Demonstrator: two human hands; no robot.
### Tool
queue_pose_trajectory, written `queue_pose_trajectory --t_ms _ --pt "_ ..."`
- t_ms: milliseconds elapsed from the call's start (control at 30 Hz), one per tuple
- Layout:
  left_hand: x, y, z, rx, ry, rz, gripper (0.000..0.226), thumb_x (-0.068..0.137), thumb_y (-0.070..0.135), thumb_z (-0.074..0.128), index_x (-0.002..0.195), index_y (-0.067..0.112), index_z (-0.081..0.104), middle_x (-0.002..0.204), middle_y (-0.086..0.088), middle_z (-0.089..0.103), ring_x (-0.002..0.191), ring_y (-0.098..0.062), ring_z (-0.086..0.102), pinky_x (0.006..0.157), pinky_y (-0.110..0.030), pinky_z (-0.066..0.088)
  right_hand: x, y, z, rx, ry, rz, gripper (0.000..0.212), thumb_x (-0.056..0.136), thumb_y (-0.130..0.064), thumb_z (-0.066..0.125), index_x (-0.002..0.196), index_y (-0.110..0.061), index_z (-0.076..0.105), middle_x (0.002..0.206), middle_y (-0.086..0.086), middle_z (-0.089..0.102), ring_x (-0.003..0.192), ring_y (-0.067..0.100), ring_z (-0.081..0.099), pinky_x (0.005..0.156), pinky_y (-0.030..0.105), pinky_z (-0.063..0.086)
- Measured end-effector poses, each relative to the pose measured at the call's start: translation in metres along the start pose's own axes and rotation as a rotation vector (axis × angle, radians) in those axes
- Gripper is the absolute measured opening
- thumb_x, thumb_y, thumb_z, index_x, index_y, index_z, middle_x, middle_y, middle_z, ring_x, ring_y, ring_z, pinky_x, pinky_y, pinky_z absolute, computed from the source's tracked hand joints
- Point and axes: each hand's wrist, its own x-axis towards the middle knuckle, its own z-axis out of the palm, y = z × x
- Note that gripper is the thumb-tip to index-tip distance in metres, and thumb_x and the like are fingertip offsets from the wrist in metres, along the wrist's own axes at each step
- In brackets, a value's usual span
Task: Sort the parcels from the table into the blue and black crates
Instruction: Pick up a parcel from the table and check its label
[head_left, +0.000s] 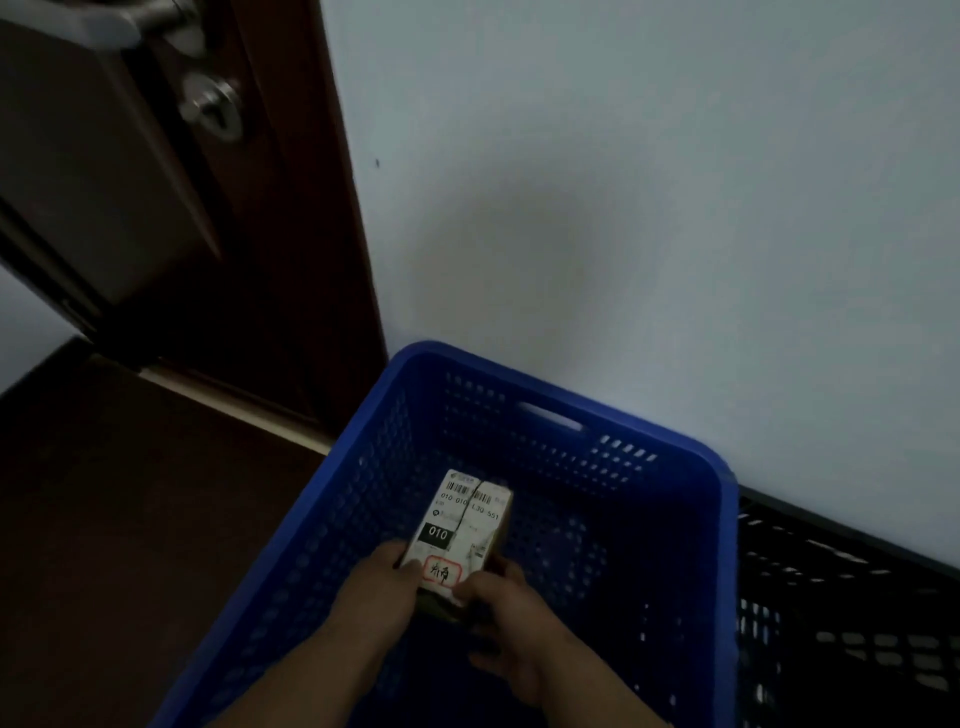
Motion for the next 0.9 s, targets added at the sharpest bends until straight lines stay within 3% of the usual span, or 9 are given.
queue_pose_trajectory --t_ms 100,233,333,433,533,600,700,800,900 --pt "0.052 -0.025 0.010 0.027 -0.017 -0.001 0.031 0.102 0.012 0.042 0.129 0.020 0.056 0.111 0.002 0.062 0.098 -0.014 0.060 0.088 -0.030 0.052 0.059 0.009 0.005 0.061 0.022 0.036 0.051 0.092 -0.017 0.055 0.137 -0.035 0.038 0.114 -0.002 0.057 0.104 0.022 0.054 0.096 0.047 0.045" --pt "0.099 -0.051 0.022 -0.031 -0.042 0.021 0.035 0.103 0.011 0.041 0.129 0.027 0.057 0.124 0.002 0.062 0.103 -0.012 0.059 0.091 -0.025 0.048 0.124 0.019 0.022 0.102 0.011 -0.016 0.048 0.099 -0.016 0.047 0.138 -0.042 0.040 0.121 -0.001 0.061 0.107 0.023 0.058 0.081 0.037 0.051" --pt "0.125 -0.052 0.029 -0.124 -0.015 0.062 0.032 0.104 0.011 0.038 0.123 0.034 0.052 0.113 0.010 0.057 0.096 -0.005 0.054 0.083 -0.017 0.043 0.169 0.014 0.032 0.126 0.032 -0.140 0.054 0.097 -0.006 0.050 0.140 -0.038 0.043 0.129 -0.001 0.062 0.112 0.021 0.060 0.091 0.036 0.052" --pt "0.149 -0.050 0.032 -0.126 0.033 0.128 0.038 0.104 0.008 0.035 0.128 0.036 0.046 0.125 0.009 0.052 0.110 -0.010 0.050 0.100 -0.025 0.036 0.198 0.003 0.038 0.143 0.035 -0.237 0.057 0.093 -0.003 0.059 0.140 -0.031 0.049 0.128 -0.002 0.064 0.114 0.020 0.061 0.104 0.039 0.049" --pt "0.165 -0.059 0.038 -0.124 0.072 0.128 0.059 0.101 0.004 0.036 0.151 0.033 0.027 0.142 0.011 0.041 0.126 -0.012 0.044 0.115 -0.036 0.030 0.209 -0.003 0.042 0.116 0.010 -0.254 0.053 0.096 0.000 0.050 0.136 -0.035 0.047 0.134 0.000 0.059 0.120 0.022 0.057 0.109 0.041 0.044" --pt "0.167 -0.069 0.043 -0.094 0.090 0.099 0.062 0.101 0.010 0.038 0.154 0.037 0.019 0.151 0.010 0.033 0.131 -0.013 0.041 0.117 -0.038 0.029 0.213 -0.003 0.043 0.078 0.014 -0.239 0.050 0.098 -0.001 0.049 0.140 -0.028 0.049 0.135 0.001 0.060 0.119 0.021 0.058 0.109 0.040 0.045" --pt "0.163 -0.075 0.049 -0.111 0.160 -0.008 0.060 0.103 0.015 0.041 0.154 0.036 0.019 0.155 0.000 0.026 0.128 -0.019 0.040 0.106 -0.029 0.034 0.215 -0.003 0.041 0.081 0.038 -0.204 0.042 0.098 -0.002 0.046 0.131 -0.026 0.054 0.129 0.003 0.063 0.115 0.022 0.060 0.106 0.039 0.047" --pt "0.169 -0.067 0.044 -0.100 0.075 -0.035 0.062 0.103 0.015 0.039 0.154 0.038 0.011 0.159 -0.004 0.023 0.136 -0.023 0.036 0.114 -0.034 0.030 0.214 -0.008 0.042 0.137 -0.004 -0.166 0.047 0.097 0.001 0.042 0.138 -0.019 0.054 0.124 0.007 0.066 0.112 0.025 0.061 0.104 0.043 0.048" --pt "0.168 -0.054 0.033 -0.179 -0.025 -0.056 0.063 0.104 0.013 0.039 0.155 0.035 0.009 0.156 0.001 0.031 0.132 -0.019 0.040 0.108 -0.031 0.032 0.205 -0.008 0.040 0.133 -0.080 -0.159 0.039 0.099 -0.004 0.046 0.133 -0.021 0.057 0.123 0.006 0.067 0.112 0.024 0.062 0.102 0.041 0.050"
